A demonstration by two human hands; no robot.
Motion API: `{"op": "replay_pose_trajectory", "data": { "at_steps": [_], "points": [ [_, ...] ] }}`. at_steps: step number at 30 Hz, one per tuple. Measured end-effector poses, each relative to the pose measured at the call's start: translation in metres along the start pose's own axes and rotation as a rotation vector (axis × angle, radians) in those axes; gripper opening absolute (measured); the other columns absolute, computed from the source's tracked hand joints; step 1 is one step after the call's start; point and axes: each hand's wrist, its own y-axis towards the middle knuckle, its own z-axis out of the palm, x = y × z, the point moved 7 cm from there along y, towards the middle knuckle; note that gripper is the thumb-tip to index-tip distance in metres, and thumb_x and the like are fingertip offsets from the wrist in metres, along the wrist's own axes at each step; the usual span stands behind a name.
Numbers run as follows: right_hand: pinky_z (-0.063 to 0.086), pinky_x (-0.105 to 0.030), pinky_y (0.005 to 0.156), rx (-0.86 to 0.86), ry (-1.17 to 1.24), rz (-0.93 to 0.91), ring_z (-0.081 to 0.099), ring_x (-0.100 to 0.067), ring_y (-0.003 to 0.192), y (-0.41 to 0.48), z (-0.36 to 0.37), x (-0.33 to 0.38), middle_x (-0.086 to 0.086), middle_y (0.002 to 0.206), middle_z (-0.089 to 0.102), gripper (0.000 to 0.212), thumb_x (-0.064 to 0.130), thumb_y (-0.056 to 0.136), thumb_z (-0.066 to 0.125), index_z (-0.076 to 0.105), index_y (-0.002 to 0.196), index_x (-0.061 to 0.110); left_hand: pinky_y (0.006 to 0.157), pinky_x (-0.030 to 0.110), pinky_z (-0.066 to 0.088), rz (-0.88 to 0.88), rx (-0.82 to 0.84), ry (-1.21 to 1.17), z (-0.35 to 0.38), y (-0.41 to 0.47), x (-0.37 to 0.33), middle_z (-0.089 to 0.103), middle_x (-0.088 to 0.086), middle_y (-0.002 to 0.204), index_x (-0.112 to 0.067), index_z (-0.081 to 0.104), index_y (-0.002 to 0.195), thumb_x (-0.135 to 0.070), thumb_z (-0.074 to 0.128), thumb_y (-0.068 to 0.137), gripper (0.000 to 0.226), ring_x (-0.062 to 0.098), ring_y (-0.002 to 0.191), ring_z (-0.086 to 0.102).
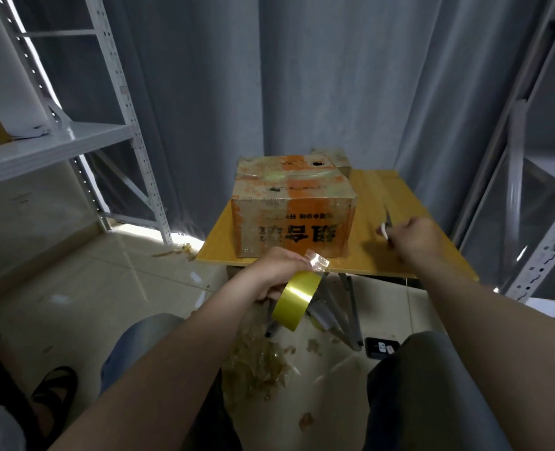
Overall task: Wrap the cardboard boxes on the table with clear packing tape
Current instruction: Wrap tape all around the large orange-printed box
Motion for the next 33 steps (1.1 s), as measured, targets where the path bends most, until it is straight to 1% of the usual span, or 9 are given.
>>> {"op": "replay_pose_trajectory", "data": {
  "at_steps": [3,7,12,16,20,22,24,29,33],
  "points": [
    [0.035,-0.029,0.049,0.166,-0.398,0.024,0.058,-0.028,0.064,0.0,0.022,-0.019,-0.01,0.072,0.061,0.044,0.047,0.077,0.085,0.061,0.069,0.01,0.045,0.023,0.049,-0.011,0.045,0.029,0.003,0.002,0.0,0.067,-0.002,0.066,-0.026,0.075,0.1,-0.027,0.068,0.1,0.007,0.01,0.05,0.063],
    [0.036,-0.031,0.052,0.177,-0.504,-0.068,0.061,-0.03,0.072,0.005,0.029,0.008,-0.01,0.077,0.061,0.035,0.039,0.085,0.08,0.06,0.072,0.012,0.048,0.025,0.054,-0.042,0.096,0.095,0.006,0.007,0.003,0.067,0.001,0.072,-0.02,0.077,0.11,-0.032,0.07,0.098,0.019,0.011,0.053,0.064],
    [0.034,-0.033,0.056,-0.09,-0.017,-0.496,0.058,-0.027,0.076,-0.002,0.01,0.107,-0.003,0.076,0.06,0.03,0.032,0.102,0.056,0.063,0.079,0.015,0.049,0.024,0.049,-0.082,0.156,0.123,0.0,0.011,0.004,0.063,0.004,0.073,-0.018,0.076,0.115,-0.035,0.066,0.1,0.025,0.012,0.051,0.057],
    [0.043,-0.036,0.08,-0.145,0.07,-0.851,0.055,-0.02,0.098,-0.034,0.012,0.185,0.003,0.097,0.063,0.028,0.039,0.103,0.056,0.071,0.1,0.016,0.046,0.021,0.049,-0.078,0.157,0.128,-0.008,0.013,0.002,0.06,-0.002,0.064,-0.018,0.076,0.118,-0.037,0.063,0.102,0.028,0.006,0.042,0.056],
    [0.043,-0.042,0.111,0.278,-0.175,-1.057,0.054,-0.022,0.132,-0.06,0.069,0.224,0.001,0.142,0.063,0.058,0.064,0.096,0.057,0.064,0.138,0.025,0.054,0.026,0.05,-0.09,0.171,0.082,-0.016,0.016,0.006,0.063,0.008,0.083,-0.016,0.075,0.119,-0.038,0.063,0.102,0.03,0.013,0.056,0.058],
    [0.038,-0.043,0.117,0.514,-0.327,-1.063,0.048,-0.024,0.141,-0.067,0.097,0.225,-0.001,0.157,0.05,0.076,0.065,0.09,0.065,0.048,0.154,0.026,0.054,0.026,0.051,-0.094,0.174,0.067,-0.019,0.016,0.008,0.063,0.01,0.087,-0.015,0.075,0.119,-0.038,0.063,0.102,0.031,0.014,0.058,0.058],
    [0.034,-0.04,0.119,0.604,-0.402,-1.025,0.042,-0.026,0.146,-0.065,0.11,0.224,-0.002,0.162,0.043,0.083,0.064,0.089,0.067,0.04,0.158,0.026,0.052,0.025,0.049,-0.1,0.172,0.056,-0.023,0.017,0.011,0.061,0.008,0.081,-0.015,0.076,0.117,-0.038,0.064,0.101,0.031,0.014,0.056,0.054],
    [0.045,-0.053,0.11,0.439,-0.621,-1.064,0.05,-0.032,0.138,-0.063,0.124,0.221,-0.004,0.155,0.049,0.109,0.071,0.066,0.082,0.032,0.155,0.033,0.046,0.021,0.034,-0.109,0.17,0.007,-0.027,0.024,0.02,0.045,0.0,0.059,-0.013,0.075,0.118,-0.037,0.064,0.101,0.032,0.011,0.046,0.037],
    [0.039,-0.055,0.114,0.288,-0.69,-1.097,0.034,-0.027,0.151,-0.072,0.119,0.219,0.009,0.167,0.031,0.125,0.066,0.061,0.088,0.018,0.161,0.037,0.046,0.02,0.037,-0.104,0.176,-0.023,-0.026,0.023,0.02,0.049,0.009,0.07,-0.015,0.076,0.117,-0.038,0.062,0.102,0.031,0.013,0.05,0.04]
  ]
}}
